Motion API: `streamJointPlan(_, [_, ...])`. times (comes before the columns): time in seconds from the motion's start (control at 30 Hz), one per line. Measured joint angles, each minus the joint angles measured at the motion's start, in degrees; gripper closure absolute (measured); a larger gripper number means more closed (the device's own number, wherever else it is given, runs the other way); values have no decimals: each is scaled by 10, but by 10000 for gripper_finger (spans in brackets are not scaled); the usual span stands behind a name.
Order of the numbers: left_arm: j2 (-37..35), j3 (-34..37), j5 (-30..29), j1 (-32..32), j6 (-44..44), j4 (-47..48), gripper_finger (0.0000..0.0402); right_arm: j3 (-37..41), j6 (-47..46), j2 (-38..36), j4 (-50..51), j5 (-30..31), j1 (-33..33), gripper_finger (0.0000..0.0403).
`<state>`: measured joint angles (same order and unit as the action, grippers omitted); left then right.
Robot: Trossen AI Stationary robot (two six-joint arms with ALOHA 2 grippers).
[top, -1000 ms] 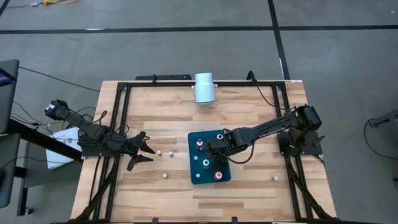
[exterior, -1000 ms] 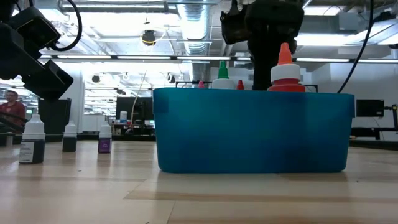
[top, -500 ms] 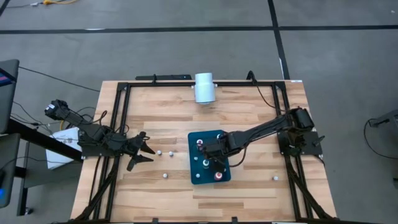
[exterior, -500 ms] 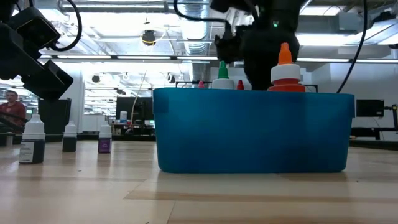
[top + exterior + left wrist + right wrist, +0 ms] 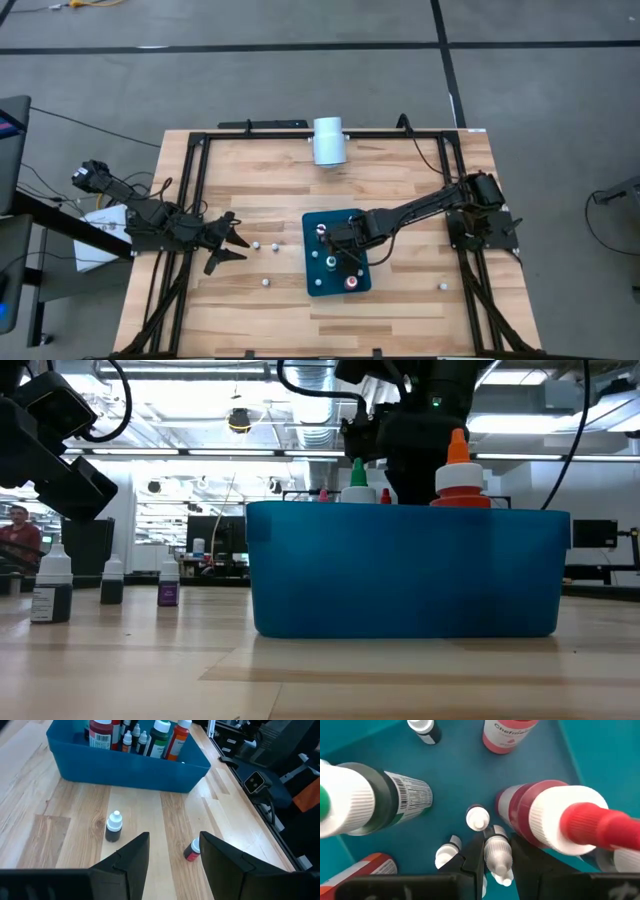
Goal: Pick & Place food coloring
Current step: Put the right small green food coloring bottle into the blue bin, then put the right small red food coloring bottle into the blue bin
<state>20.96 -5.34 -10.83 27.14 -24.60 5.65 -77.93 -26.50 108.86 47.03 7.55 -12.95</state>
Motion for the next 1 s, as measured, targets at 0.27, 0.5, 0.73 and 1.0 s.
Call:
streamJointPlan(0.27, [0,0,0,0,0,0,236,0,10,0,0,0,0,334])
streamJointPlan(0.5, [0,0,1,0,0,0,236,0,10,0,0,0,0,313])
streamJointPlan(0.73, [0,0,1,0,0,0,236,0,11,0,0,0,0,308])
streamJointPlan(1.0, [0,0,1,0,0,0,236,0,12,0,0,0,0,307])
